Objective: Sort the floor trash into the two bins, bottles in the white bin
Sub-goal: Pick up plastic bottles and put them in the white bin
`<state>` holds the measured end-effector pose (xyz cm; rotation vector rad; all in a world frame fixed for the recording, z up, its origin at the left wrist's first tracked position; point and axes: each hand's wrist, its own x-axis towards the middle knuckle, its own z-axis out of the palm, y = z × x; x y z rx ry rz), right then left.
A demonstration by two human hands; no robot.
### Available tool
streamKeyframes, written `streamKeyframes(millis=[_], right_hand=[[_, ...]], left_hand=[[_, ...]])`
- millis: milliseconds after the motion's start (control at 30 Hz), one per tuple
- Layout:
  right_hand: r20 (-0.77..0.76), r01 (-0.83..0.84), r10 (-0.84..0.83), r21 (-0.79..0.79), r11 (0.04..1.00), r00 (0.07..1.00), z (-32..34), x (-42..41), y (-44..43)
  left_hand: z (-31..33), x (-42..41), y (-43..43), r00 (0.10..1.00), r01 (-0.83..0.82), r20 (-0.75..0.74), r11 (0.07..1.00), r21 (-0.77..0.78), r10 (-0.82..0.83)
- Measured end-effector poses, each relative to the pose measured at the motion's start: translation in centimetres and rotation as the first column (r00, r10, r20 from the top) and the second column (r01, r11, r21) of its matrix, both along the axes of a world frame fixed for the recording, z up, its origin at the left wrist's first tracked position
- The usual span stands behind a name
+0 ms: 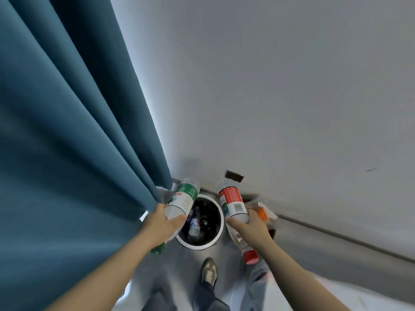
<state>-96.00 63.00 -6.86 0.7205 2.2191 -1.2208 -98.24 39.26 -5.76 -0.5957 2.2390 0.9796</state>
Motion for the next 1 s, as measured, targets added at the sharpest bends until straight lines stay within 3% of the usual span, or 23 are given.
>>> streamKeyframes(millis=[367,567,1000], right_hand=[[0.260,0.049,-0.061,0.055,0.997,0.964,-12.6,-2.2,-0.9],[0.365,0.034,-0.064,0.087,0.996,0.929,-19.8,-2.5,-1.9],[0.413,0.029,-0.073,0.113,0.993,0.908,-33.2,-4.0,-4.0]], left_hand=[[-14.0,-4.1,0.4,0.960,0.080,0.268,0.997,-0.003,-0.076],[-21.3,-5.3,0.3,0.944,0.129,0.313,0.990,-0.051,-0.107],[-37.1,-4.7,-0.2,0.914,0.207,0.368,0.976,-0.067,-0.168]])
